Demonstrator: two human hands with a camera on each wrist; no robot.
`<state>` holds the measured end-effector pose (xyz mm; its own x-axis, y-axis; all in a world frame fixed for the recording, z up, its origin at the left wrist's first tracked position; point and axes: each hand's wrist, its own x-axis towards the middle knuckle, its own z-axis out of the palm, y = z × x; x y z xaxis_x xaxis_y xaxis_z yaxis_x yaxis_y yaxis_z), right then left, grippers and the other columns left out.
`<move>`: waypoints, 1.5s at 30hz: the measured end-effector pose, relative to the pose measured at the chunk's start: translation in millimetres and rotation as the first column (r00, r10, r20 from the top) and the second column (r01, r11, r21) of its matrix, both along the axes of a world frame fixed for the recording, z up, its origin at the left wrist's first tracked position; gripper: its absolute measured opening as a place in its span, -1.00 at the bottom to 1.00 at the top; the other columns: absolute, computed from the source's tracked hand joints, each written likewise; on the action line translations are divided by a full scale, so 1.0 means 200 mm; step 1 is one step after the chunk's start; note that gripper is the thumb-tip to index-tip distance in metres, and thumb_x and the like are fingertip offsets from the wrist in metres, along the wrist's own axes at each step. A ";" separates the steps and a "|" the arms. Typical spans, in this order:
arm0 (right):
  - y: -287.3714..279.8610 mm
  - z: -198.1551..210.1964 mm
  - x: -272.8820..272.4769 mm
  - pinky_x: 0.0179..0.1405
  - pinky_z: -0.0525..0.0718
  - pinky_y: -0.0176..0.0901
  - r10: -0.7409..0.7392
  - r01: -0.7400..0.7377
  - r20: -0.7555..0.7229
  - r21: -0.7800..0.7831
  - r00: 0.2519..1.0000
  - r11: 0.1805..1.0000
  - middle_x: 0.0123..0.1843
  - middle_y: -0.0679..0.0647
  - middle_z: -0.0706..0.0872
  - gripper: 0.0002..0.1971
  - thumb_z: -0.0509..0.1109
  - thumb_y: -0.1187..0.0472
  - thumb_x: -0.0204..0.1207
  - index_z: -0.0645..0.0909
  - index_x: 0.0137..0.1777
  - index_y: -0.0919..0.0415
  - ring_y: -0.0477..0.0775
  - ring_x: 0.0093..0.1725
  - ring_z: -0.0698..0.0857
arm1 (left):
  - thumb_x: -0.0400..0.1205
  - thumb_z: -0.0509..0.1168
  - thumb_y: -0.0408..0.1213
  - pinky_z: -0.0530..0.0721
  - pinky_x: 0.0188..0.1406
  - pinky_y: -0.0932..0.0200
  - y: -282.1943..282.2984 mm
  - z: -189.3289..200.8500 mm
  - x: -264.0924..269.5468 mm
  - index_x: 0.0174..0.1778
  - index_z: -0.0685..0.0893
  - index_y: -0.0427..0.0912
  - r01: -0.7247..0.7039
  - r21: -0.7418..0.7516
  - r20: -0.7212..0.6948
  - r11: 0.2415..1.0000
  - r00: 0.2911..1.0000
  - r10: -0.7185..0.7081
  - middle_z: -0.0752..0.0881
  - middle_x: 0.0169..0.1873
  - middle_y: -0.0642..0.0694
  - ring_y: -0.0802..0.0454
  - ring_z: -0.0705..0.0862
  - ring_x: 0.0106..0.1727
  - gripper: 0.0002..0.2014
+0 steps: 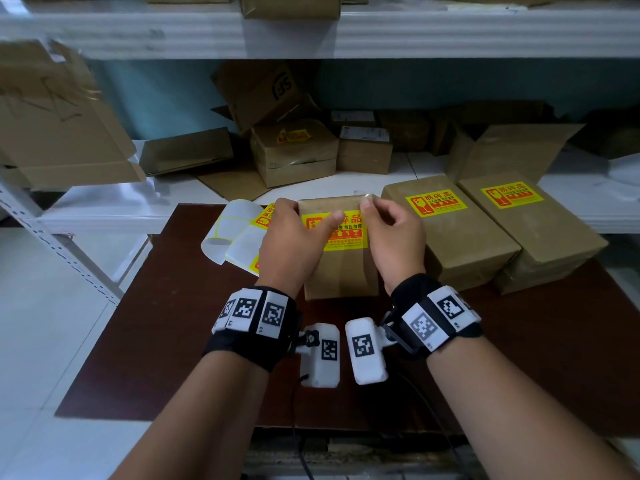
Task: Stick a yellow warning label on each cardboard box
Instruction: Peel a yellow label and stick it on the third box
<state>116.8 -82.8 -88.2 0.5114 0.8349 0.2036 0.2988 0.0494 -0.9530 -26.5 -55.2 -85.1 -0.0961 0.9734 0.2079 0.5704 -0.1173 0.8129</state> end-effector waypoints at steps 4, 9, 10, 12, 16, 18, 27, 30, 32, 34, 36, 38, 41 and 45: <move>0.00 -0.02 0.00 0.21 0.74 -0.08 0.030 -0.030 -0.011 -0.030 0.999 0.999 0.07 -0.20 0.80 -0.58 0.49 -0.17 0.54 0.73 0.30 0.02 -0.27 0.06 0.74 | 0.65 0.34 0.08 0.61 -0.04 0.03 0.02 0.00 -0.04 0.09 0.63 -0.11 0.040 0.034 0.016 0.999 0.999 -0.040 0.68 -0.14 0.06 -0.03 0.67 -0.02 -0.68; 0.00 -0.02 0.01 0.16 0.65 -0.16 0.030 -0.031 -0.014 -0.080 0.999 0.996 0.03 -0.27 0.70 -0.36 0.59 -0.25 0.37 0.58 0.38 0.03 -0.26 0.06 0.65 | 0.78 0.07 -0.13 0.59 -0.09 -0.02 0.04 0.00 -0.05 -0.01 0.72 -0.21 0.041 0.099 0.037 0.994 0.998 -0.045 0.75 -0.15 -0.13 -0.19 0.68 -0.02 -0.65; 0.00 -0.02 0.01 0.13 0.65 -0.16 0.024 -0.023 0.006 -0.084 1.000 0.996 0.00 -0.29 0.69 -0.36 0.62 -0.24 0.35 0.56 0.34 0.03 -0.27 0.03 0.65 | 0.79 0.06 -0.10 0.58 -0.11 -0.02 0.04 0.00 -0.04 -0.05 0.71 -0.21 0.036 0.103 0.040 0.994 0.998 -0.040 0.74 -0.17 -0.13 -0.18 0.68 -0.05 -0.64; 0.01 -0.03 0.01 0.13 0.71 -0.10 0.009 -0.007 0.032 -0.073 0.999 0.997 -0.01 -0.25 0.72 -0.45 0.62 -0.18 0.37 0.60 0.28 0.02 -0.23 0.03 0.69 | 0.77 0.11 0.04 0.60 -0.08 0.01 0.02 0.01 -0.04 -0.02 0.71 -0.17 0.025 0.088 0.037 0.996 0.999 -0.028 0.75 -0.16 -0.08 -0.11 0.69 -0.04 -0.61; 0.03 -0.08 0.02 0.27 0.74 0.11 0.021 -0.021 0.004 -0.019 1.000 1.000 0.13 -0.11 0.83 -0.66 0.48 -0.04 0.57 0.74 0.30 0.02 -0.12 0.14 0.77 | 0.61 0.27 0.26 0.69 0.10 -0.04 0.02 0.00 -0.04 0.14 0.68 -0.10 0.010 0.014 0.043 1.000 0.999 -0.011 0.76 -0.02 0.01 -0.03 0.71 0.07 -0.52; 0.04 -0.08 0.02 0.32 0.71 0.13 0.030 -0.030 -0.021 -0.027 0.999 0.999 0.19 -0.06 0.84 -0.66 0.37 0.02 0.67 0.72 0.38 0.06 -0.07 0.20 0.77 | 0.53 0.40 0.24 0.65 0.08 0.06 0.01 0.00 -0.03 0.24 0.63 -0.12 0.021 -0.005 0.027 1.000 0.999 -0.021 0.72 0.01 0.07 0.05 0.67 0.07 -0.45; 0.02 -0.10 0.01 0.40 0.65 0.02 0.233 -0.212 0.123 -0.161 0.965 0.964 0.42 -0.04 0.72 -0.02 0.63 -0.08 0.38 0.22 0.76 -0.02 -0.03 0.35 0.69 | 0.60 0.43 -0.41 0.68 0.31 -0.08 0.08 -0.03 -0.10 0.43 0.64 -0.16 0.299 -0.066 0.138 0.952 0.947 -0.289 0.79 0.18 -0.05 0.04 0.74 0.22 -0.56; 0.03 -0.10 0.05 0.51 0.57 0.07 0.287 -0.254 0.166 -0.193 0.943 0.948 0.52 -0.04 0.65 -0.10 0.57 0.05 0.50 0.17 0.77 -0.04 -0.02 0.47 0.61 | 0.67 0.24 -0.55 0.65 0.37 -0.11 0.08 -0.01 -0.14 0.51 0.57 -0.16 0.378 -0.124 0.252 0.917 0.906 -0.339 0.72 0.32 -0.08 -0.07 0.68 0.35 -0.53; 0.04 -0.10 0.08 0.58 0.50 0.11 0.341 -0.302 0.163 -0.222 0.926 0.927 0.57 -0.05 0.60 -0.21 0.48 0.11 0.59 0.20 0.76 -0.05 -0.01 0.54 0.55 | 0.68 0.17 -0.58 0.64 0.35 -0.06 0.09 0.00 -0.15 0.51 0.56 -0.15 0.379 -0.169 0.324 0.910 0.893 -0.311 0.68 0.36 -0.09 -0.09 0.64 0.39 -0.51; 0.05 -0.10 0.09 0.61 0.47 0.12 0.363 -0.326 0.143 -0.232 0.921 0.917 0.60 -0.02 0.56 -0.30 0.40 0.13 0.66 0.22 0.76 -0.03 -0.01 0.56 0.52 | 0.66 0.29 -0.40 0.64 0.36 -0.09 0.09 -0.01 -0.13 0.45 0.62 -0.11 0.341 -0.164 0.351 0.925 0.897 -0.269 0.73 0.31 -0.08 -0.06 0.67 0.36 -0.59; 0.04 -0.10 0.08 0.53 0.56 0.12 0.343 -0.321 0.106 -0.179 0.933 0.930 0.51 -0.03 0.65 -0.39 0.37 0.06 0.64 0.37 0.70 -0.04 -0.03 0.47 0.61 | 0.53 0.48 -0.15 0.66 0.32 -0.04 0.08 -0.02 -0.11 0.36 0.68 -0.09 0.262 -0.106 0.240 0.959 0.943 -0.231 0.77 0.21 -0.01 0.06 0.71 0.26 -0.54; 0.02 -0.09 0.06 0.39 0.67 0.04 0.313 -0.302 0.095 -0.111 0.945 0.947 0.35 -0.09 0.76 -0.45 0.45 0.01 0.58 0.53 0.58 -0.05 -0.11 0.32 0.71 | 0.42 0.59 -0.09 0.66 0.27 0.09 0.08 -0.04 -0.09 0.36 0.67 -0.10 0.191 -0.039 0.144 0.981 0.972 -0.183 0.77 0.19 0.03 0.13 0.69 0.23 -0.43; 0.00 -0.09 0.05 0.39 0.64 -0.10 0.308 -0.298 0.116 -0.095 0.944 0.950 0.39 -0.09 0.73 -0.38 0.52 0.13 0.57 0.48 0.62 -0.04 -0.14 0.34 0.67 | 0.44 0.61 -0.29 0.69 0.29 0.02 0.08 -0.03 -0.12 0.37 0.67 -0.16 0.217 -0.049 0.193 0.975 0.960 -0.204 0.77 0.19 -0.05 0.07 0.71 0.26 -0.44; 0.03 -0.09 0.10 0.55 0.54 0.03 0.357 -0.353 0.008 -0.128 0.934 0.927 0.49 -0.04 0.67 -0.47 0.35 0.27 0.69 0.44 0.65 0.04 -0.06 0.47 0.62 | 0.62 0.34 -0.58 0.67 0.31 0.00 0.08 0.01 -0.18 0.46 0.61 -0.22 0.369 -0.117 0.315 0.922 0.894 -0.318 0.73 0.28 -0.17 -0.04 0.67 0.35 -0.53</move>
